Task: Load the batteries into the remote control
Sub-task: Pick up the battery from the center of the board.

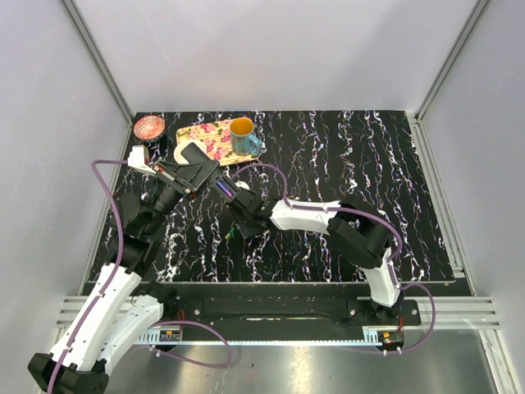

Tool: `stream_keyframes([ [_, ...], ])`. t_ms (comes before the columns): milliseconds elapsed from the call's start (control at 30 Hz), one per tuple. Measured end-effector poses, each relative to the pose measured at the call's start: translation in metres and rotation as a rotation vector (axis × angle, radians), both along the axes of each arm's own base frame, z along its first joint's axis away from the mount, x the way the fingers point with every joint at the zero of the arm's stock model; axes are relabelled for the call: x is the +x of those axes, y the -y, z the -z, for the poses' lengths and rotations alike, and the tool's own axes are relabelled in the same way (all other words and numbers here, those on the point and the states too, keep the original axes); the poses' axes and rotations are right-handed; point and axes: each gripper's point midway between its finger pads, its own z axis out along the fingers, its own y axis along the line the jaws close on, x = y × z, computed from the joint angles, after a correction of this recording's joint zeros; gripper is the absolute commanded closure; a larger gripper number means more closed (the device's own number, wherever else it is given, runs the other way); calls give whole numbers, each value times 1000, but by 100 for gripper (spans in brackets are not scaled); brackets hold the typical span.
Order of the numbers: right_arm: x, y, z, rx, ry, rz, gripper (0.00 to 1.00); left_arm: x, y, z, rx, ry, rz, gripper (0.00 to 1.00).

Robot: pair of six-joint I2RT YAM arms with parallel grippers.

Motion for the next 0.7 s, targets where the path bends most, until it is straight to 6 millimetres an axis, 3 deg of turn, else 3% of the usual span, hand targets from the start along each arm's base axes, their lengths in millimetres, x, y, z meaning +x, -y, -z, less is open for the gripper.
stream_keyframes([
  [567, 3, 5, 0, -7, 2, 22, 100, 2, 0, 8, 6, -17, -3, 100],
  [700, 1, 16, -13, -25, 18, 32, 100, 3, 0, 9, 9, -17, -4, 100],
])
